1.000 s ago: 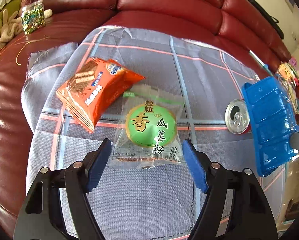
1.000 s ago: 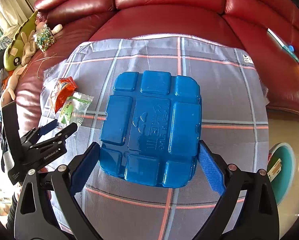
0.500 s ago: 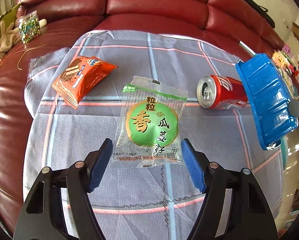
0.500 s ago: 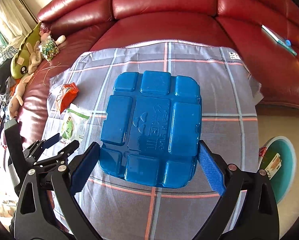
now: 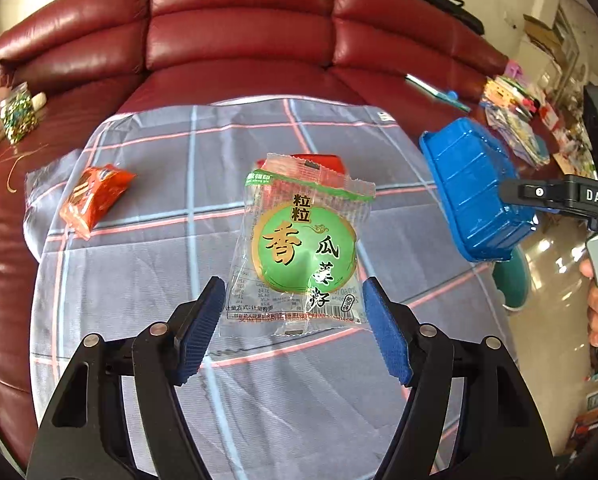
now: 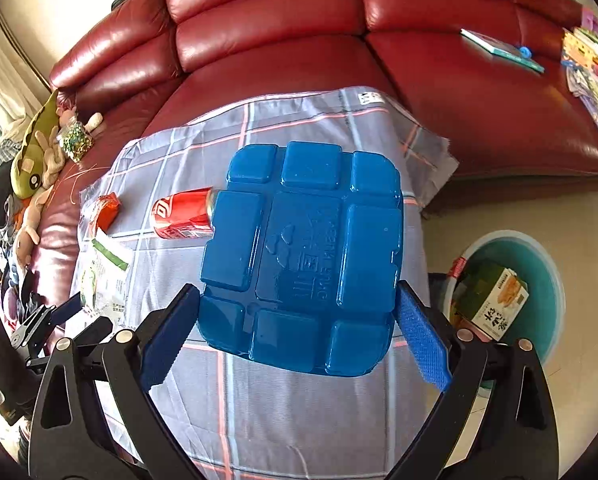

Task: Collect trash
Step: 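Grasp the green-labelled seed snack bag with the left tool while the right tool lifts the tray, then carry the tray and snack bag over the bucket and open both tools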

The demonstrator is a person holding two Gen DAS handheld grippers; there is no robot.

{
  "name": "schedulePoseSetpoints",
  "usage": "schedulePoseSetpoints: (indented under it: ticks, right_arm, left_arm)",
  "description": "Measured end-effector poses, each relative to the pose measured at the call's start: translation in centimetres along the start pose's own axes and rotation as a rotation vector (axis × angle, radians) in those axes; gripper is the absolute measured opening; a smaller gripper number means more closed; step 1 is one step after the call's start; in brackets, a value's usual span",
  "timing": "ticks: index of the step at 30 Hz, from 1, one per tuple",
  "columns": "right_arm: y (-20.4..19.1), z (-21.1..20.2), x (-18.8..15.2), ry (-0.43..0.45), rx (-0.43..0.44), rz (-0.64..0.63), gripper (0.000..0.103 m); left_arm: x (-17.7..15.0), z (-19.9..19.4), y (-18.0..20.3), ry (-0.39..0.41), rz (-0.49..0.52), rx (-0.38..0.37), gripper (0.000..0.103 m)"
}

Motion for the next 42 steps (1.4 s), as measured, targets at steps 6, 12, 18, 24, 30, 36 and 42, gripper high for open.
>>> schedulePoseSetpoints:
  ticks: [6, 12, 18, 24, 30, 36, 42]
  right_arm:
    - [7.1, -1.7, -0.2, 0.026, -0.042, 0.090, 0.092]
    - [15.1, -3.0, -0.8, 0.038, -0.094, 0.188, 0.092]
    - [22.3, -3.1, -2.0, 0.025, -0.148, 0.283, 0.092]
    - [27.0, -1.5, -2.9, -0.006, -0.189, 0.336, 0.092]
    - [28.8, 1.1, -3.0, -0.052, -0.147, 0.376, 0.094]
    - [29.5, 3.0, -3.1, -0.078, -0.144, 0.403, 0.094]
    - [29.9, 3.1, -2.7, -0.060, -0.132, 0.422, 0.094]
  left_arm:
    - [1.9, 2.0, 7.4, -0.017, 0.109, -0.065, 0.072]
    - [3.1, 4.4, 14.5, -0.040, 0.218, -0.126, 0.072]
    - [4.0, 7.1, 20.3, -0.067, 0.310, -0.172, 0.072]
    - [4.3, 10.2, 24.9, -0.104, 0.364, -0.211, 0.072]
    - [4.2, 12.6, 27.8, -0.135, 0.405, -0.236, 0.072]
    - [4.1, 14.6, 29.7, -0.164, 0.437, -0.249, 0.072]
    - [3.5, 15.9, 31.2, -0.190, 0.452, -0.268, 0.072]
Point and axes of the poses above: each gripper's, at about its wrist camera, not at the fingertips, and z roughly the way its jaws point, y to its right, x to its top, the point moved 9 cm from there along z, roughly the way its jaws point, and after that the axes turned 7 degrees about z, right-handed, at the moved point
